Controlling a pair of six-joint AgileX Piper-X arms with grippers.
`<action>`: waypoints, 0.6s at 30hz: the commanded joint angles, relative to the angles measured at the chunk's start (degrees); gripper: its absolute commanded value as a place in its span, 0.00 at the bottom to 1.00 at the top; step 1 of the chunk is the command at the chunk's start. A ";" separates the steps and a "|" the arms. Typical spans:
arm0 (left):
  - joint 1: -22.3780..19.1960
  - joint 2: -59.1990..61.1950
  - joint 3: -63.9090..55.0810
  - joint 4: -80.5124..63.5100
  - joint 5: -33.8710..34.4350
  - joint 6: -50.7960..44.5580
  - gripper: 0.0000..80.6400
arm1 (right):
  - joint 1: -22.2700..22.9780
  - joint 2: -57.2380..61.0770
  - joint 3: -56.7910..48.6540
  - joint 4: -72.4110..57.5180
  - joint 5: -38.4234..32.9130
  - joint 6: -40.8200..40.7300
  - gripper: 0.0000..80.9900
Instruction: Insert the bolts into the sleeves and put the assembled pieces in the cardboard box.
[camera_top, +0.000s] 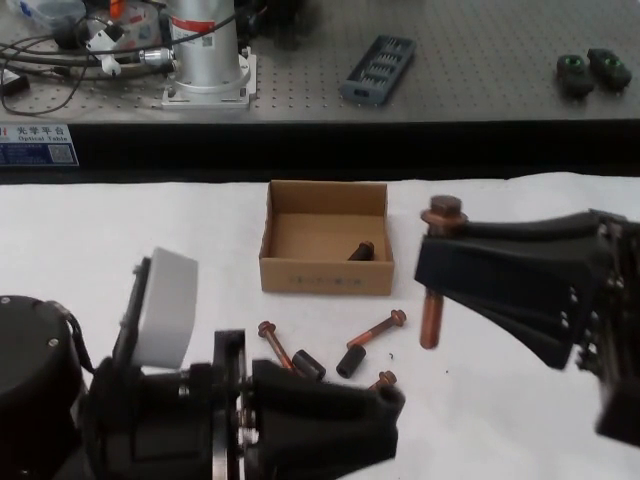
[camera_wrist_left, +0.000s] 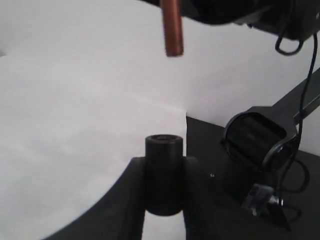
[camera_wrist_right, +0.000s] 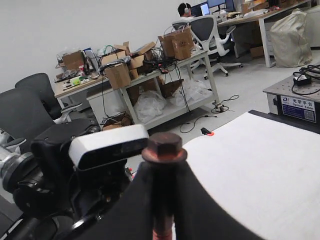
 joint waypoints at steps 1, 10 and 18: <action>-0.23 0.56 -0.27 -5.43 0.13 -2.88 0.01 | 0.21 -2.30 1.26 -1.02 0.57 0.10 0.04; -0.23 0.80 -0.27 -10.76 0.29 -6.96 0.01 | 0.21 -1.57 2.46 -4.26 0.00 0.10 0.04; -0.23 0.80 -0.27 -11.01 0.29 -6.96 0.01 | 0.21 3.37 2.46 -13.41 -3.50 2.77 0.04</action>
